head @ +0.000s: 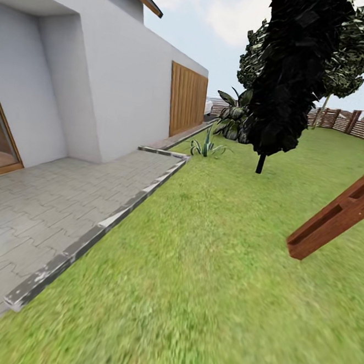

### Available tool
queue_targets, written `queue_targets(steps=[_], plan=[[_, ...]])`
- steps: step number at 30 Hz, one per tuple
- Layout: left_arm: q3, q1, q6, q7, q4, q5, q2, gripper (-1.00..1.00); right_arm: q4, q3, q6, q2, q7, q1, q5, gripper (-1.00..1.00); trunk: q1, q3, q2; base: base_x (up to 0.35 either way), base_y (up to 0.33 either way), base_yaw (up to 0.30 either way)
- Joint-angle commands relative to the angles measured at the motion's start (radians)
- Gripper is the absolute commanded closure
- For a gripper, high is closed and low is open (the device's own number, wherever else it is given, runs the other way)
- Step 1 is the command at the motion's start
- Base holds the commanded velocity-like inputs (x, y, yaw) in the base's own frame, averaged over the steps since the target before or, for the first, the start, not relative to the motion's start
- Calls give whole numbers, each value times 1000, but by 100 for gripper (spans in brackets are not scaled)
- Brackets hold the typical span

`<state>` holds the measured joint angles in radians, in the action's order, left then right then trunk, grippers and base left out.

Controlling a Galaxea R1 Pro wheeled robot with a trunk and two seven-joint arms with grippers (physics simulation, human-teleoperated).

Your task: Take the three Easter eggs out of the wicker basket on the lawn in the garden, then place them on the lawn next to a single tree (choose any tree) so that all three eggs are next to the same tree and none are left in the basket.

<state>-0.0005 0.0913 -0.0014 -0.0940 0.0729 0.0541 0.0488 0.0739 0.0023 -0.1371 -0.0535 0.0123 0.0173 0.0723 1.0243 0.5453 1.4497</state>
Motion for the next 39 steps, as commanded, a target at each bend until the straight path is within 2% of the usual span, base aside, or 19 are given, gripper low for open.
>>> queue_targets(steps=[1, 16, 39], plan=[[0, 1, 0, -3, 2, 6, 0, -100, 2, 1, -6, 1, 0, 0, 7, -100, 1, 0, 0, 338, 0, -45], [0, 1, 0, -3, 2, 6, 0, -100, 2, 1, -6, 1, 1, 0, 7, -100, 1, 0, 0, 339, 0, -204], [0, 1, 0, -3, 2, 6, 0, -100, 3, 2, -6, 1, 1, 0, 7, -100, 1, 0, 0, 338, 0, -8]])
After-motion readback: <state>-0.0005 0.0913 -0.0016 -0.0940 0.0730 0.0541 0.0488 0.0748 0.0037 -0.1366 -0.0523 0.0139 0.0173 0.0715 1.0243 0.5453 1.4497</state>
